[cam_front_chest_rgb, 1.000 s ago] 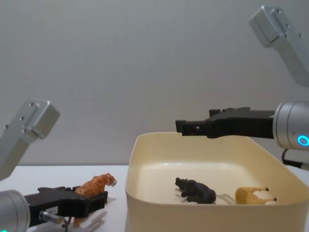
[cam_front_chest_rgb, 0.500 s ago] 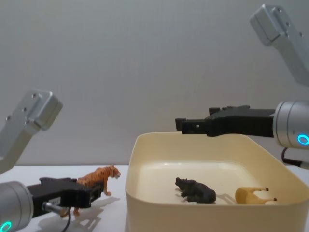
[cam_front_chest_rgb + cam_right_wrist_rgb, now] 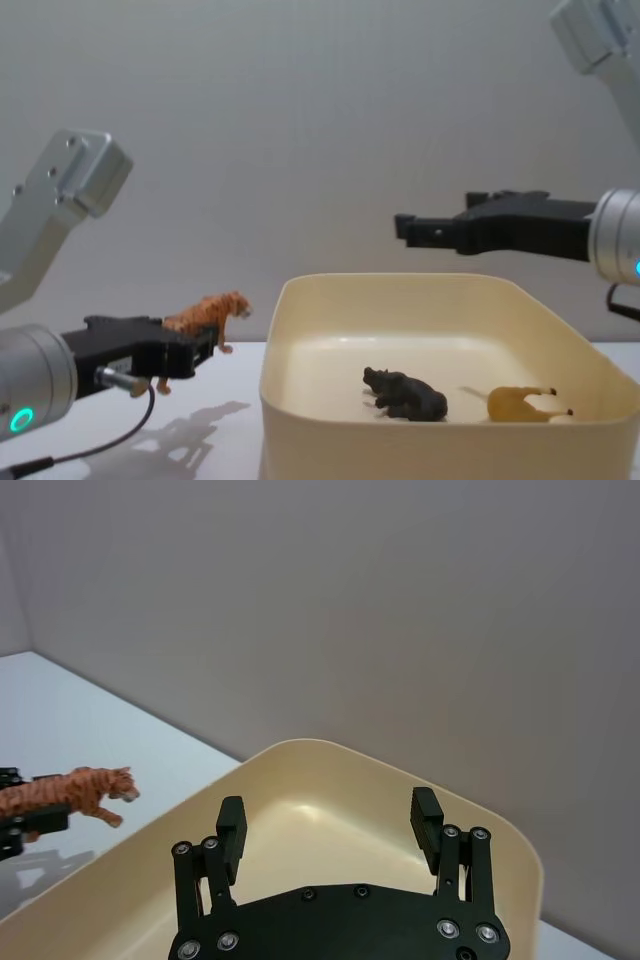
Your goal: Pick up the toy alternately with two hands and place it into the central storage box.
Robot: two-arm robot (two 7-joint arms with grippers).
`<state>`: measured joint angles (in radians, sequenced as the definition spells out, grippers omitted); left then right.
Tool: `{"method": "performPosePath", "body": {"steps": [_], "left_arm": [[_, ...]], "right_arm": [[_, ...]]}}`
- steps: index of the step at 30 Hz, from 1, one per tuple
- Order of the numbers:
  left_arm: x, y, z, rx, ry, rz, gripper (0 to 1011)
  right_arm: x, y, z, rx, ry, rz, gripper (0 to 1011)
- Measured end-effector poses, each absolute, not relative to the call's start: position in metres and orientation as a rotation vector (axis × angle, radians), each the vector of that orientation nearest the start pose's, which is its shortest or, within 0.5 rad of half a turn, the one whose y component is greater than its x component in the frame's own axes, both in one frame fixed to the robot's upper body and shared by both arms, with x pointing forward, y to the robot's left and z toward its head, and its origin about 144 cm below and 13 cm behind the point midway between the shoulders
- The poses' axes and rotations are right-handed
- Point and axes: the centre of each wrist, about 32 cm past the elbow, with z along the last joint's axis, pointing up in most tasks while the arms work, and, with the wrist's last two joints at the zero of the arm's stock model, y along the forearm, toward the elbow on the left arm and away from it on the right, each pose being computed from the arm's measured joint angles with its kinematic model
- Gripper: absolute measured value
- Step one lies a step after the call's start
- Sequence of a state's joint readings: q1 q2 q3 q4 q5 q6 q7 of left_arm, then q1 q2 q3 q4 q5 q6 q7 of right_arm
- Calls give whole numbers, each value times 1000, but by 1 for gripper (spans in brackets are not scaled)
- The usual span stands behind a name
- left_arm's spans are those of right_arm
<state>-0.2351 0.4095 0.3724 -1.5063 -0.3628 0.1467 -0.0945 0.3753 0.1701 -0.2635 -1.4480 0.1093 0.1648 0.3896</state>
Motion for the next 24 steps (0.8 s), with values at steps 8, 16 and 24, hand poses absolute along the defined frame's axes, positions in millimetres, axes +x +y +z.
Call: {"method": "performPosePath", "body": {"steps": [8,16,24], "left_arm": [[508,244,1192,169,-23,1137,299],[514,243,1207,198,-43,1048,299],[525,240,1226,253,-66,947,299]], "right_arm": [[550,-215,1233,-93,-158,-1057,1001],[546,-231,1231,-113,-177,-1144,1001],[542,-240,1229,-130,-179,-1188,1001]]}}
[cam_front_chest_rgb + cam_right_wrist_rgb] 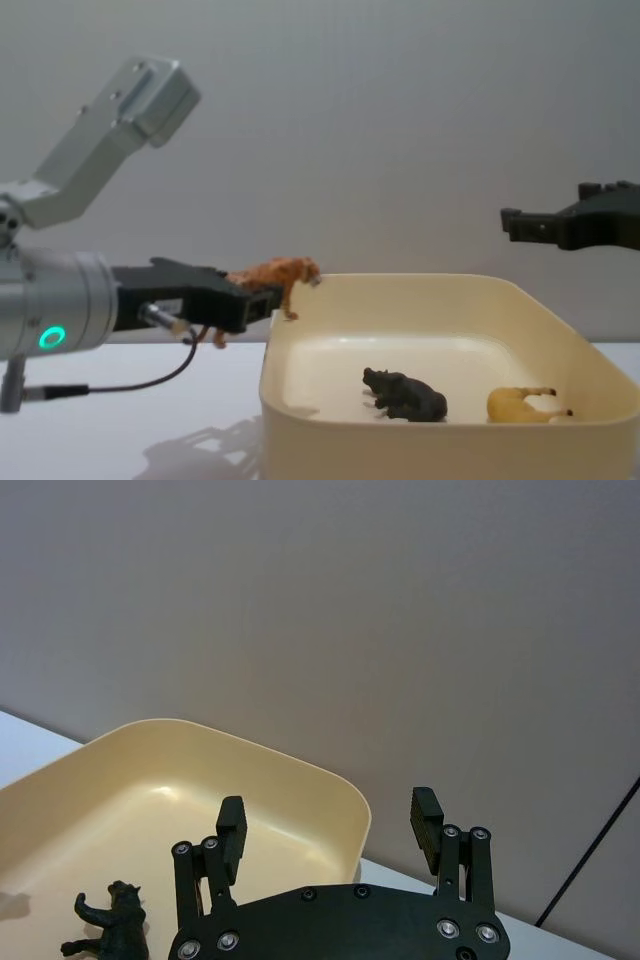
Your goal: Pick up the toy alternately with two hands and place it into the central storage box.
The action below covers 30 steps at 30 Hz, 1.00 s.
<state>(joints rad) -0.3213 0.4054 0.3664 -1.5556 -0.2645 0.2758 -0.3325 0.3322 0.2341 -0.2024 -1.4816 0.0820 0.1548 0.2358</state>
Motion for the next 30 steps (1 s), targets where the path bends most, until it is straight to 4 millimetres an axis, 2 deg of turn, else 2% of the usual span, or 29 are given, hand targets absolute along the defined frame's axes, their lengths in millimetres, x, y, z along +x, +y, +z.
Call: {"method": "performPosePath", "body": {"steps": [15,30], "left_arm": [[545,232,1256,283,-105,880,299],[561,222,1265,332,-115,804,299]], "right_arm": [[539,-247,1227,-145,-181,-1225,1001],[538,-248,1226,-149,-182,-1235,1001]]}}
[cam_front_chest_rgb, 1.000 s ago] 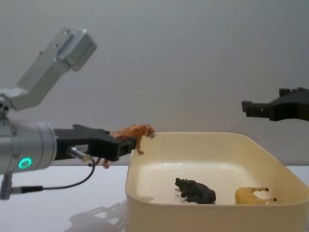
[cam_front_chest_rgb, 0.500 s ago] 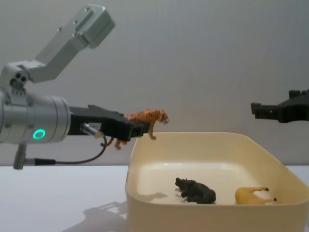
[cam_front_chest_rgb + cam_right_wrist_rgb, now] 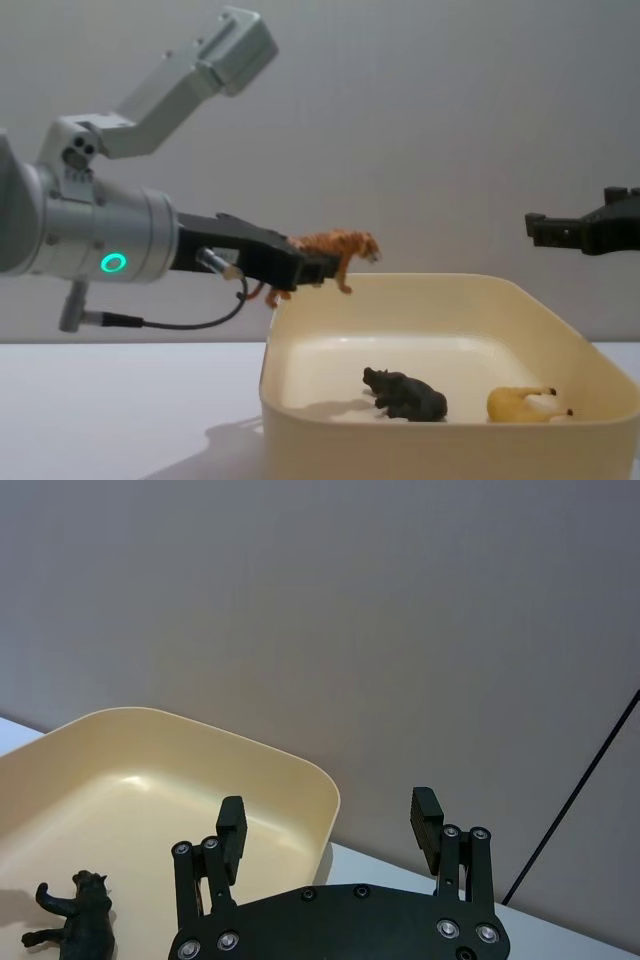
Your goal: Pick up the toy alternately with two hands and place it into the central storage box.
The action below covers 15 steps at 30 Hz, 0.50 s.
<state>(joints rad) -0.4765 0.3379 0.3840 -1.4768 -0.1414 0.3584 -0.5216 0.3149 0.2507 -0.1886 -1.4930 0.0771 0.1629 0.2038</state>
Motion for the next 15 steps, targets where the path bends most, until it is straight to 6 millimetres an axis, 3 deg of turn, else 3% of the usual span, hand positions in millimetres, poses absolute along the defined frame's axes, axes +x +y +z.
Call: {"method": "performPosePath", "body": {"steps": [10,14,15], "left_arm": [[574,210,1265,376,-131,744,299],[577,207,1266,383,-136,732,382],[578,206,1266,385,-138,728,441]], "right_arm": [[538,-249,1226,-150,-182,-1238,1001],[538,-249,1226,-150,-182,-1239,1001],[538,-249,1226,-150,-182,-1239,1001]]}}
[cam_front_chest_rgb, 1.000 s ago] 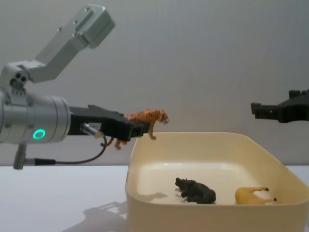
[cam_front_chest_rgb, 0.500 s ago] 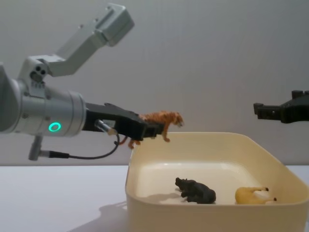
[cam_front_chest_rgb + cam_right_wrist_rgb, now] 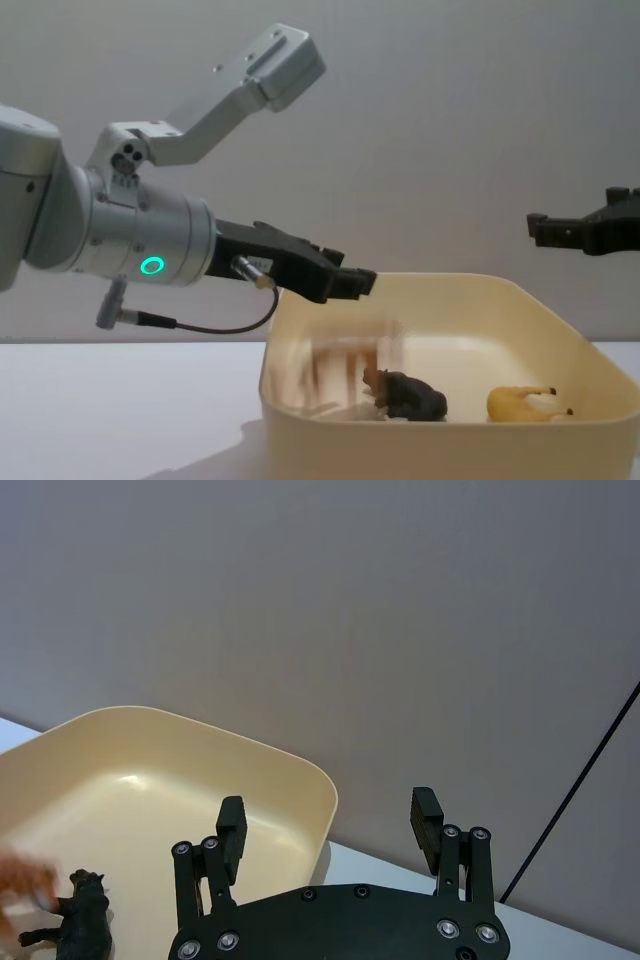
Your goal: Pick up the toy alternately with two hands and place it into the central storage box.
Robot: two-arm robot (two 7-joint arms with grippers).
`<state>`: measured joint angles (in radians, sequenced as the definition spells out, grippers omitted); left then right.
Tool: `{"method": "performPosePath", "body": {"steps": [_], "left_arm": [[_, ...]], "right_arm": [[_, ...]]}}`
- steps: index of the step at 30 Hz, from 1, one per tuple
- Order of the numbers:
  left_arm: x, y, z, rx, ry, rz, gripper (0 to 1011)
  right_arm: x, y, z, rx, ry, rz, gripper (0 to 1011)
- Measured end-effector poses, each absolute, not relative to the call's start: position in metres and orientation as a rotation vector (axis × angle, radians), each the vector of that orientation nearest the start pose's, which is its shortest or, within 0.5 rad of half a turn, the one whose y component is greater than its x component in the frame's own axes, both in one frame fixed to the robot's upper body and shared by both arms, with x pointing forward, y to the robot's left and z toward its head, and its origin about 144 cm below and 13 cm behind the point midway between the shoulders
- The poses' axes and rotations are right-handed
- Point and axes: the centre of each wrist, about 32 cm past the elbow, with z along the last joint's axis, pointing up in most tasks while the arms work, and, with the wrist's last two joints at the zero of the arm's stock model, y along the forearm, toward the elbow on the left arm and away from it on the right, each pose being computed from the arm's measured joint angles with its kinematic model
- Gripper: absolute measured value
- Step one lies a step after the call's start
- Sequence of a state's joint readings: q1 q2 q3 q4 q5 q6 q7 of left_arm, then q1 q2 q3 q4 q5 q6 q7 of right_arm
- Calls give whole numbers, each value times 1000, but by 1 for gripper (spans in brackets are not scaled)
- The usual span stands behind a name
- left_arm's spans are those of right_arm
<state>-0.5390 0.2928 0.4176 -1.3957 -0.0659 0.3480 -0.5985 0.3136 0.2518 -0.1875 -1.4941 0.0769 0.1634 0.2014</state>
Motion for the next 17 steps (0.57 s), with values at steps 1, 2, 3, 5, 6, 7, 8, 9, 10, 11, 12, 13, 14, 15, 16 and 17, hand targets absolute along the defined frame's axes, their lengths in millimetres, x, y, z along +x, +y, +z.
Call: {"method": "performPosePath", "body": {"steps": [1,2,3,5,6,7,8,9,10,11,12,13,14,15,16,17], "left_arm": [[578,205,1266,386,-138,726,463],[579,205,1266,387,-139,724,476],[579,205,1266,388,-140,723,521],[580,203,1266,391,-141,719,585],[580,203,1266,391,-142,717,606],[581,203,1266,392,-143,715,645],[581,202,1266,393,-144,715,665],[581,202,1266,394,-144,714,707],[582,202,1266,395,-145,712,726],[582,202,1266,395,-145,712,761],[582,201,1266,396,-145,710,803],[582,201,1266,396,-146,709,858],[582,201,1266,396,-146,709,858],[583,201,1266,397,-146,708,894],[583,200,1266,398,-148,707,909],[583,200,1266,398,-148,707,956]], "right_arm": [[538,-249,1226,-150,-182,-1239,1001],[538,-249,1226,-150,-182,-1239,1001],[538,-249,1226,-150,-182,-1239,1001],[538,-249,1226,-151,-182,-1239,1001],[538,-249,1226,-151,-182,-1239,1001],[538,-249,1226,-151,-182,-1239,1001],[538,-249,1226,-151,-182,-1239,1001],[538,-249,1226,-151,-182,-1239,1001],[538,-249,1226,-151,-182,-1239,1001],[538,-249,1226,-151,-182,-1239,1001],[538,-249,1226,-151,-182,-1239,1001],[538,-249,1226,-151,-182,-1239,1001],[538,-249,1226,-151,-182,-1239,1001],[538,-249,1226,-151,-182,-1239,1001],[538,-249,1226,-151,-182,-1239,1001],[538,-249,1226,-151,-182,-1239,1001]]}}
